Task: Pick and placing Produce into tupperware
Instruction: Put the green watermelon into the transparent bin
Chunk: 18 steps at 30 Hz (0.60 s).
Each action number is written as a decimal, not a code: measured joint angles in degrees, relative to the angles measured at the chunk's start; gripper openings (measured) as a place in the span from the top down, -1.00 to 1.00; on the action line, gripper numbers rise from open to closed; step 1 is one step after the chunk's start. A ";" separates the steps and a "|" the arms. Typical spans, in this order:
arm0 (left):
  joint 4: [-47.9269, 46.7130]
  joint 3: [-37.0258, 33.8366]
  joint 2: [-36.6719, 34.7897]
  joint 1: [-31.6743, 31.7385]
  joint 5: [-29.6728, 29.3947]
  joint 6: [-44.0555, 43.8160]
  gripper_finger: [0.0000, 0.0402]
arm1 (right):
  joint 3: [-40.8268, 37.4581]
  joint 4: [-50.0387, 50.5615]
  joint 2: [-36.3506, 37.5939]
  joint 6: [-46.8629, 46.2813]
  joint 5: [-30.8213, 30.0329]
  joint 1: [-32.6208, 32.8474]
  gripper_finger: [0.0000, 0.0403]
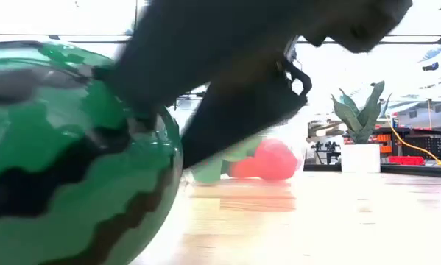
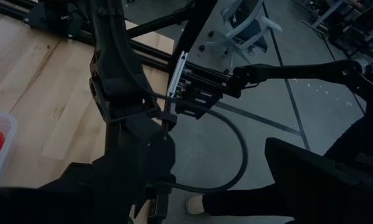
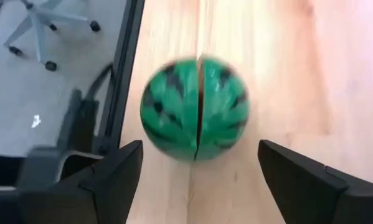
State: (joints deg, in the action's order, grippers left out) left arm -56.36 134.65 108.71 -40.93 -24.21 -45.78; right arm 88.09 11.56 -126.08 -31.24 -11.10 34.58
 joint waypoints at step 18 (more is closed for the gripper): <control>0.75 0.00 0.00 -0.02 0.00 0.00 -0.70 | 0.00 -2.30 0.17 6.08 0.71 -0.56 -0.98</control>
State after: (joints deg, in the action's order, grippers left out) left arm -55.61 134.65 108.71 -40.95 -24.21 -45.78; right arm 88.09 9.26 -125.91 -25.16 -10.39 34.03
